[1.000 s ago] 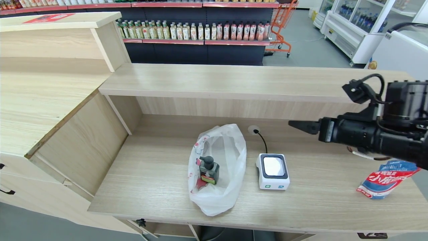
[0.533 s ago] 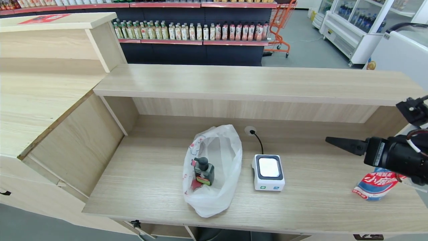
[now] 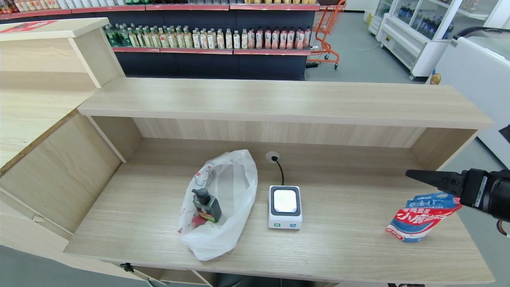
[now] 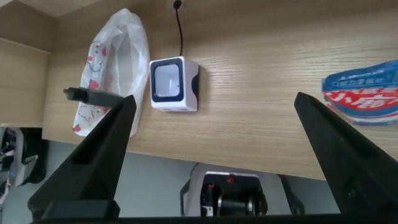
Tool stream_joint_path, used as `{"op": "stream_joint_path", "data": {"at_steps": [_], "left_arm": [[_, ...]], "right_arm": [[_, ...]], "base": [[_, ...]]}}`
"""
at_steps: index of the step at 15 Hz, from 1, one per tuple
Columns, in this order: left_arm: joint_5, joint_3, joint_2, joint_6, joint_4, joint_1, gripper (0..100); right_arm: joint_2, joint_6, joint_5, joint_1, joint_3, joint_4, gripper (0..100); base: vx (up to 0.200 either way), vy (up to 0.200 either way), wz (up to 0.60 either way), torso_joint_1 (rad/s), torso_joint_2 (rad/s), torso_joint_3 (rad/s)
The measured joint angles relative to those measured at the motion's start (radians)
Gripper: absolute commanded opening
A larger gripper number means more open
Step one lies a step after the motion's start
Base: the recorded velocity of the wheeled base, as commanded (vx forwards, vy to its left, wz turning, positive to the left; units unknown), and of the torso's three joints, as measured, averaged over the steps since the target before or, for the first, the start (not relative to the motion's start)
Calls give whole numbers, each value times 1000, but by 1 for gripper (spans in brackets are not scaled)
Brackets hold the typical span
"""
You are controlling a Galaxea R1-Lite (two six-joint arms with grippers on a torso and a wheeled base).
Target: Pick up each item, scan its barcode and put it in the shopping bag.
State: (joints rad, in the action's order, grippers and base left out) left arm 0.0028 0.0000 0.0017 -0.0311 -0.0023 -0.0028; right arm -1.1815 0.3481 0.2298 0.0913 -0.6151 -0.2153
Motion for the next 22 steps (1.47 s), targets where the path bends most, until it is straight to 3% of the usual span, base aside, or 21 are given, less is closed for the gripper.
{"op": "stream_joint_path", "data": {"at_steps": [3, 7, 12, 16, 19, 22], "left_arm": [[-1, 0, 0, 3, 0, 0, 100], [-3, 0, 0, 35, 0, 0, 100], [-3, 0, 0, 33, 1, 1, 100], [-3, 0, 0, 33, 1, 0, 100], [-3, 0, 0, 30, 1, 0, 100], [-1, 0, 0, 28, 1, 1, 100]], "right_arm": [[14, 0, 0, 1, -1, 15, 100], [49, 0, 1, 3, 0, 73, 100], [70, 1, 1, 3, -13, 86, 100], [79, 3, -1, -10, -23, 86, 100], [84, 47, -4, -15, -33, 99, 100], [91, 167, -21, -19, -115, 277, 100]], "base": [[0, -200, 0, 5, 1, 5], [0, 0, 0, 0, 0, 0], [-200, 0, 0, 5, 2, 2], [0, 0, 0, 0, 0, 0], [0, -200, 0, 6, 2, -1], [0, -200, 0, 15, 9, -1]]}}
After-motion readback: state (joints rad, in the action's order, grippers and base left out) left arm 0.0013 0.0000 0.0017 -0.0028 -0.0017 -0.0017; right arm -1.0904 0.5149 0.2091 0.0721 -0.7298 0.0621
